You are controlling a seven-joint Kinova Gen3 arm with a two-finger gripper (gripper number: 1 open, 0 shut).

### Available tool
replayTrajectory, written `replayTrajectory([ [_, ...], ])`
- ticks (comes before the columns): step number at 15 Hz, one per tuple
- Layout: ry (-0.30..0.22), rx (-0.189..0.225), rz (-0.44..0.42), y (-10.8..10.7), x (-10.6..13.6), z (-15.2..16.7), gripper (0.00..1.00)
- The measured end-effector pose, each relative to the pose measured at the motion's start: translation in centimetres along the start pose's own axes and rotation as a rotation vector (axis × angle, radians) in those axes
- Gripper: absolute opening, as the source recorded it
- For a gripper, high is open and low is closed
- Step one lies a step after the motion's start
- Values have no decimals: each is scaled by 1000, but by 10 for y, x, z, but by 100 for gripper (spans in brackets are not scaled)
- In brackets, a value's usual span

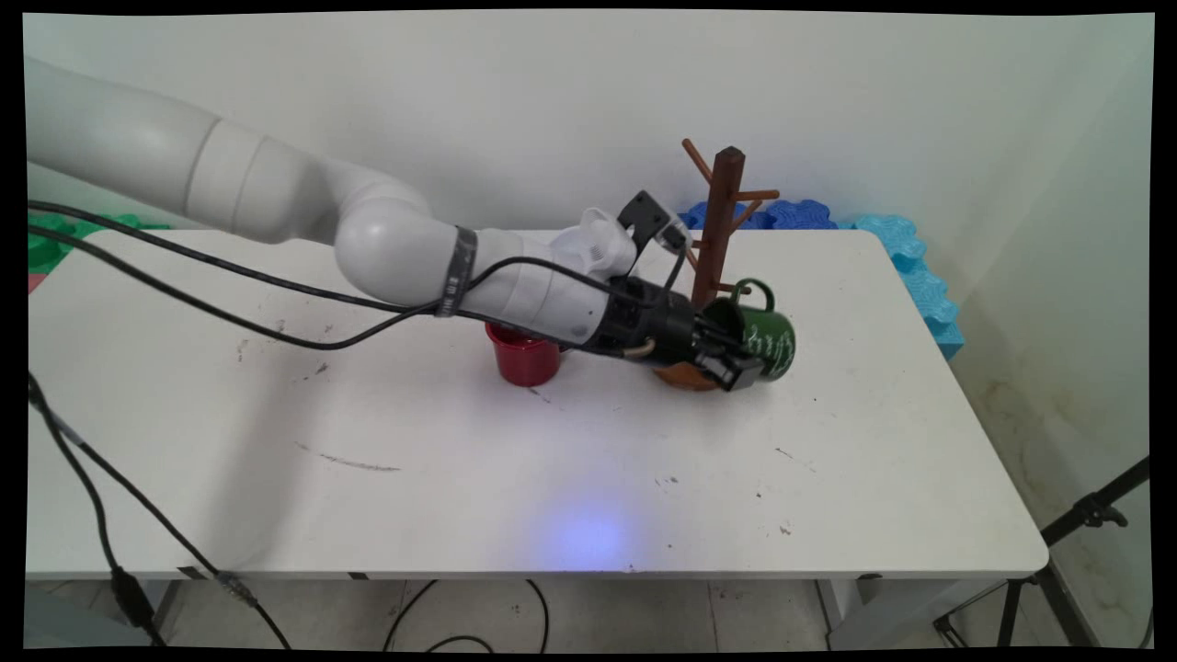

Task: Place the picked object on the table

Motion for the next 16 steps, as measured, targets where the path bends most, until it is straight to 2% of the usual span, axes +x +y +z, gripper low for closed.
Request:
replayTrajectory([
  [5, -96, -4, 63, 16, -1, -33, 0],
  [8, -173, 9, 119, 21, 3, -62, 0],
  [12, -289, 7, 240, 27, 8, -103, 0],
  [16, -392, 46, 324, 18, 10, -137, 0],
])
